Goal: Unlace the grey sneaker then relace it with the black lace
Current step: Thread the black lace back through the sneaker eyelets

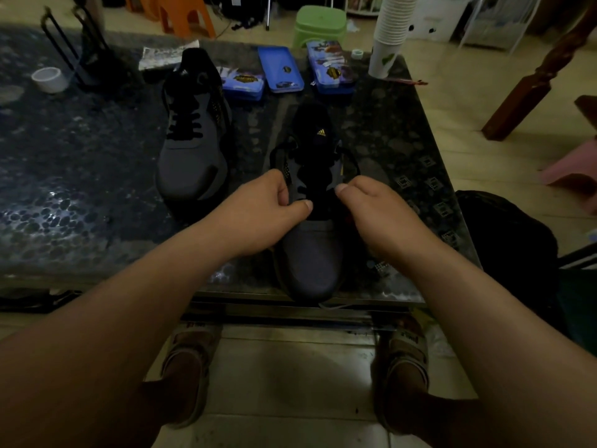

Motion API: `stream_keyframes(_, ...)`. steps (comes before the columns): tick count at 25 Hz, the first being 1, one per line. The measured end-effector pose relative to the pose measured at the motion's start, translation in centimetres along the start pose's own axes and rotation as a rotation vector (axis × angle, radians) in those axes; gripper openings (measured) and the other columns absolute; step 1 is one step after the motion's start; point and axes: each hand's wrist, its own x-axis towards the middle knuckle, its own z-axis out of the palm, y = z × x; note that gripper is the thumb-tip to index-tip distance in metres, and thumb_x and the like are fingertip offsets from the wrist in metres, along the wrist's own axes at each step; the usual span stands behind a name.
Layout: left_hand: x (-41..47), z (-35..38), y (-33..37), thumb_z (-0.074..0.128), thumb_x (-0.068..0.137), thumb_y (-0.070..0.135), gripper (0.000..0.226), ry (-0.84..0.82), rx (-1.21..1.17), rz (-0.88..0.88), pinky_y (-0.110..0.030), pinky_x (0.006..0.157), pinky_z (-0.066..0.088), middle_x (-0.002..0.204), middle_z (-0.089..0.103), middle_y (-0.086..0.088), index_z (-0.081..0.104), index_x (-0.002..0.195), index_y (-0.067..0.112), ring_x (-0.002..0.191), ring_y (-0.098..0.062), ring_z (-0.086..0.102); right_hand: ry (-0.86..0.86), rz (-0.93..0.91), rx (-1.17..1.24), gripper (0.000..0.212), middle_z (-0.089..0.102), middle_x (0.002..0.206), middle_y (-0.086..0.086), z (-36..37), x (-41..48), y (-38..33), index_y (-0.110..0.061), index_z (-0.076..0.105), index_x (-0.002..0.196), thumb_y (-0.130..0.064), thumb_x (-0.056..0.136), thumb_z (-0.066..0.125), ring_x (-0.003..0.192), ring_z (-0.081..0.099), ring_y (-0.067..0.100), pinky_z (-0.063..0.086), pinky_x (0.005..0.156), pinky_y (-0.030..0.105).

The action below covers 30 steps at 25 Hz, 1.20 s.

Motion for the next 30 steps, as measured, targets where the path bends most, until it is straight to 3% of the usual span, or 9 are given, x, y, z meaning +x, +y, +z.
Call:
stream_keyframes(4,-0.4,-1.5,-0.6,0.061,0.101,0.032,0.009,-0.043,0.138,0.321,-0.047,0.072,0.056,0.079,0.065,0.006,0.052,0.101,0.029,0.072,-0.01,0.062,-0.038,0.013,0.066,0.021,0.064,0.079,0.008,-0.6,0.3,0.6,-0.008,0.067,0.098,-0.025,0.1,0.055,0.067,0.054,0.017,0.04,0.064,0.037)
stream_keyframes(8,0.1,-2.1,-0.9,0.063,0.099,0.024,0.015,-0.048,0.227,0.447,-0.045,0.075,0.056,0.09,0.064,0.013,0.057,0.107,0.036,0.082,-0.007,0.061,-0.041,-0.01,0.033,0.018,0.071,0.092,0.019,-0.5,0.5,0.8,-0.008,0.067,0.098,-0.023,0.099,0.058,0.07,0.057,0.019,0.047,0.066,0.043)
stream_keyframes(14,0.8,-2.0,-0.4,0.064,0.097,0.032,0.009,-0.024,0.392,0.528,-0.047,0.075,0.054,0.104,0.049,0.012,0.056,0.101,0.035,0.089,-0.014,0.056,-0.073,0.023,0.072,0.016,0.068,0.078,0.001,-0.7,0.5,0.8,-0.012,0.07,0.095,-0.012,0.098,0.054,0.067,0.058,0.015,0.044,0.06,0.032)
stream_keyframes(18,0.5,-2.0,-0.2,0.059,0.098,0.033,0.004,-0.021,0.415,0.547,-0.045,0.074,0.054,0.106,0.048,0.012,0.057,0.101,0.034,0.089,-0.014,0.057,-0.062,0.02,0.084,0.022,0.071,0.081,0.001,-0.6,0.7,1.0,-0.02,0.07,0.088,-0.008,0.095,0.053,0.077,0.065,0.02,0.051,0.069,0.039)
stream_keyframes(21,0.5,-1.7,0.0,0.057,0.101,0.023,0.01,-0.044,0.356,0.518,-0.043,0.076,0.049,0.102,0.047,0.007,0.051,0.096,0.028,0.087,-0.016,0.052,-0.063,-0.008,0.069,0.013,0.071,0.081,0.001,-0.5,0.8,1.1,-0.02,0.069,0.089,-0.015,0.095,0.059,0.073,0.063,0.018,0.052,0.069,0.04)
stream_keyframes(27,0.5,-1.9,0.6,0.055,0.104,0.023,0.01,-0.079,0.194,0.359,-0.012,0.078,0.038,0.102,0.046,0.011,0.054,0.094,0.025,0.092,-0.003,0.051,-0.096,-0.053,-0.015,0.006,0.071,0.09,-0.003,-0.8,0.3,1.0,-0.021,0.068,0.098,-0.021,0.092,0.068,0.076,0.064,0.013,0.051,0.07,0.034)
stream_keyframes(30,0.6,-2.1,0.8,0.055,0.104,0.028,0.01,-0.131,0.151,0.269,-0.011,0.079,0.036,0.106,0.047,0.013,0.056,0.094,0.028,0.094,-0.001,0.052,-0.102,-0.056,-0.034,0.007,0.07,0.091,-0.004,-0.9,0.3,1.0,-0.02,0.067,0.1,-0.019,0.093,0.067,0.076,0.063,0.011,0.05,0.066,0.027)
